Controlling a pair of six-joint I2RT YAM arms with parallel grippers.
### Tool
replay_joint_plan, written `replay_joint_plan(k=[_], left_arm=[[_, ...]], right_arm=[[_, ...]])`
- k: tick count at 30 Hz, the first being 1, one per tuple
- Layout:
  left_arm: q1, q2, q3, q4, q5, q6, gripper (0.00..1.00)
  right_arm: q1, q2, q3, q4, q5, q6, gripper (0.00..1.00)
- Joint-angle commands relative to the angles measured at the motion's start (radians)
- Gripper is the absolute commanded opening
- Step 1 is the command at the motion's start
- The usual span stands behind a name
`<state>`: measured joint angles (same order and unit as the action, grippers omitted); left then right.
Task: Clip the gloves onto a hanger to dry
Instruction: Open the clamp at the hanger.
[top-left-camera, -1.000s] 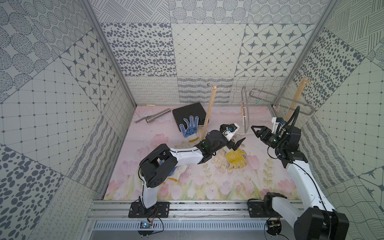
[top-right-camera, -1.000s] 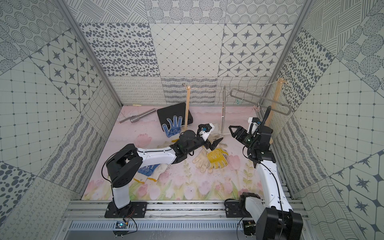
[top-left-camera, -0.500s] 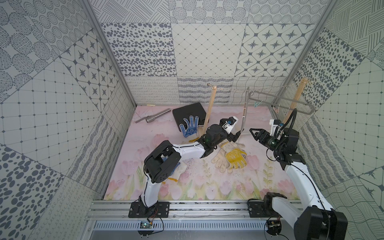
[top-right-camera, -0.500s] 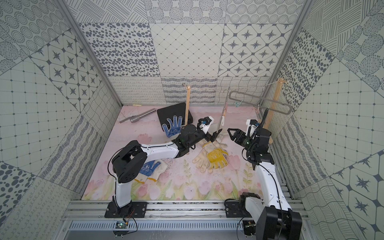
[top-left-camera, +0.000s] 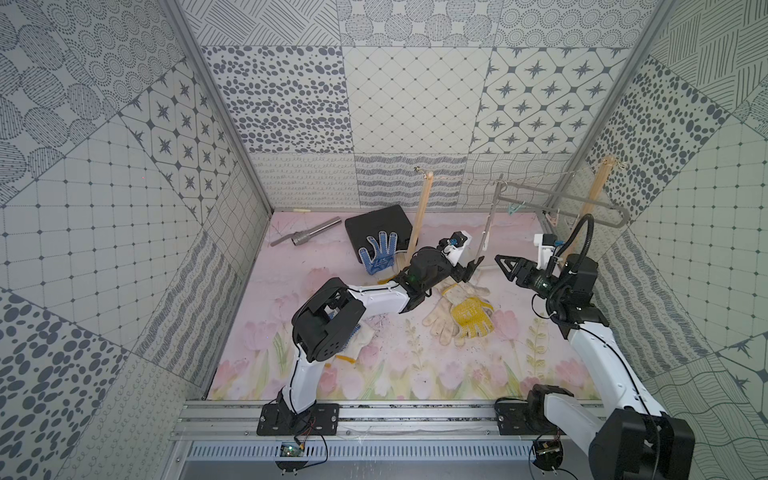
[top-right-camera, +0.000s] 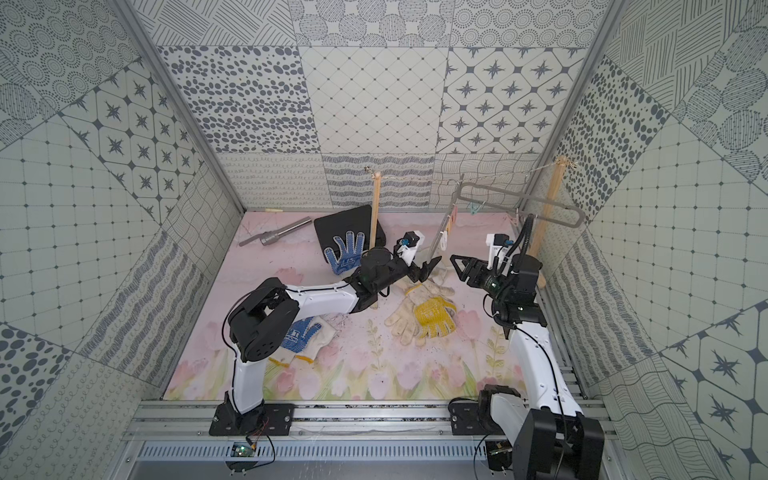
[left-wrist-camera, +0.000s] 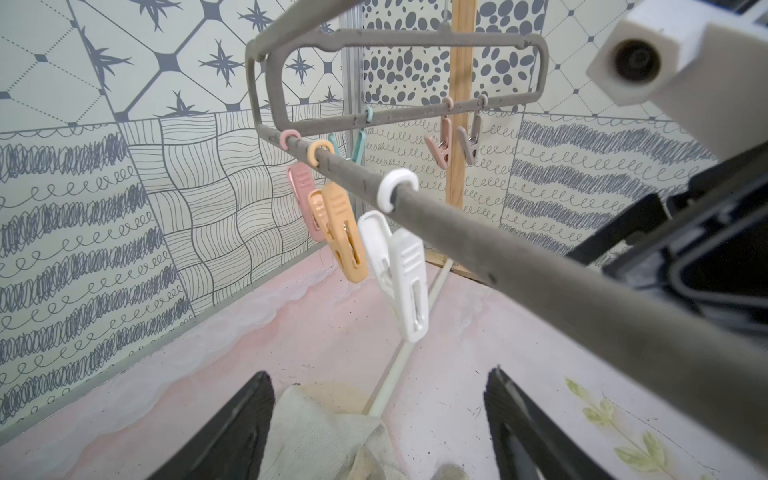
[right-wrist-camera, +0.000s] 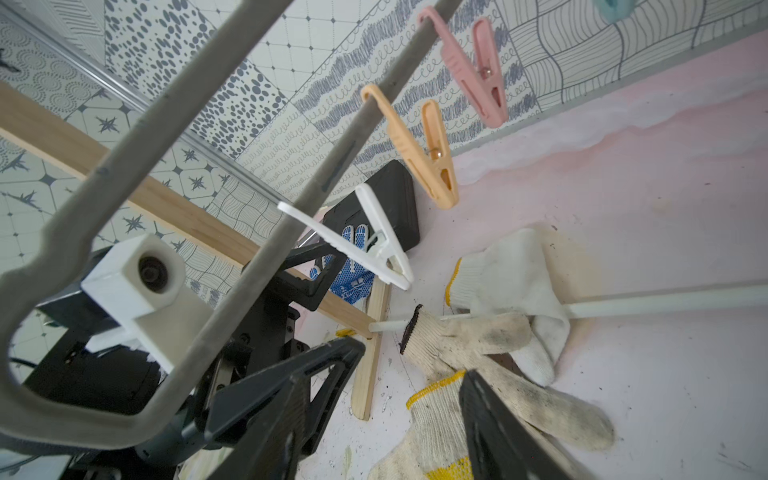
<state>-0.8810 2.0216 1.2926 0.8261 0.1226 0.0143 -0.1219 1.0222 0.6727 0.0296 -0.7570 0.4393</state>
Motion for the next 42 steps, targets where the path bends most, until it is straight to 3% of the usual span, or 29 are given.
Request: replay_joint_plan(k=[1, 5, 12, 19, 26, 37, 42], left_arm=[[0.020, -0.022, -0.014, 0.069, 0.082, -0.042, 0.81], [0.027, -0.055, -0.046, 0.055, 0.094, -0.044, 0.82], [0.027, -0.128, -0.111, -0.006, 0.074, -0.036, 0.82], [0.028, -0.185, -0.168, -0.034, 0.071, -0.032, 0.83], [0.028, -0.223, -0.190, -0.064, 0.071, -0.022, 0.84], [0.031, -0.257, -0.213, -0.100, 0.061, -0.010, 0.85], [0.052, -0.262, -0.208, -0.117, 0.106, -0.027, 0.86]], right_arm=[[0.041, 0.013, -0.012, 0.104, -0.040, -0.169, 0.62], [0.092, 0.044, -0.001, 0.138, 0.004, -0.271, 0.60], [0.089, 0.113, 0.042, 0.136, -0.013, -0.435, 0.53], [0.086, 0.145, 0.069, 0.151, -0.002, -0.463, 0.59], [0.052, 0.219, 0.128, 0.176, -0.067, -0.470, 0.49], [0.040, 0.357, 0.203, 0.192, -0.122, -0.481, 0.50], [0.041, 0.424, 0.219, 0.254, -0.177, -0.495, 0.46]])
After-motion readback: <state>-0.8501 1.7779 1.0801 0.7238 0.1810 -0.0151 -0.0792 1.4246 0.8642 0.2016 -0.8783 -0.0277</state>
